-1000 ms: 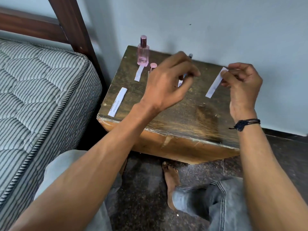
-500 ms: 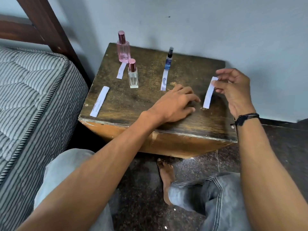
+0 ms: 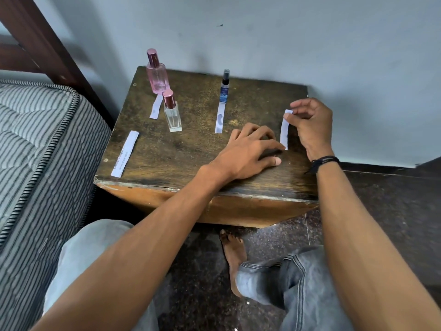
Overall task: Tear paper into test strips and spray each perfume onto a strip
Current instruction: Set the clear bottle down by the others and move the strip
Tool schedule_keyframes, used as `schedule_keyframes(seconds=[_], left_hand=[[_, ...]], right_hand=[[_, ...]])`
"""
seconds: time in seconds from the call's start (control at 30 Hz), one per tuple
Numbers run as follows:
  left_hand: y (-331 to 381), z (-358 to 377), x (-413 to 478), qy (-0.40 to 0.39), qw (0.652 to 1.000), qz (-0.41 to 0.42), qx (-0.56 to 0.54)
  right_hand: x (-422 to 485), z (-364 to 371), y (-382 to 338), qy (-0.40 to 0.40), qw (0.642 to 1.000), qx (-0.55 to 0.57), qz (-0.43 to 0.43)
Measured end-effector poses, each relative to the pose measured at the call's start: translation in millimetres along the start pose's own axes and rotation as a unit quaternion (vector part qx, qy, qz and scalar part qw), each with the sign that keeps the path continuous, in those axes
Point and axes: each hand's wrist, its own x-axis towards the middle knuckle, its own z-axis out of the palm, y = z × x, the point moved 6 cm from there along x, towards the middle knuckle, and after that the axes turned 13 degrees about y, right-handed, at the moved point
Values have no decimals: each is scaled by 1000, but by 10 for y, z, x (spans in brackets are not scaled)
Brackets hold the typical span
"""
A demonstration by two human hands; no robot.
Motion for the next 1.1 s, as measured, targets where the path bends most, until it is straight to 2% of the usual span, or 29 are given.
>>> schedule_keyframes(seconds=[0.57,0.83,1.1], left_hand=[[-16,76,117,20,1000,-5,17],[-15,84,126,26,1000,-4,12],[-19,77,123,31,999,-2,10]], right_hand=[[72,54,46,10,998,-58,-22],[60,93,18,15,990,-126,-66],[31,113,-37,-14,985,-157,-77]])
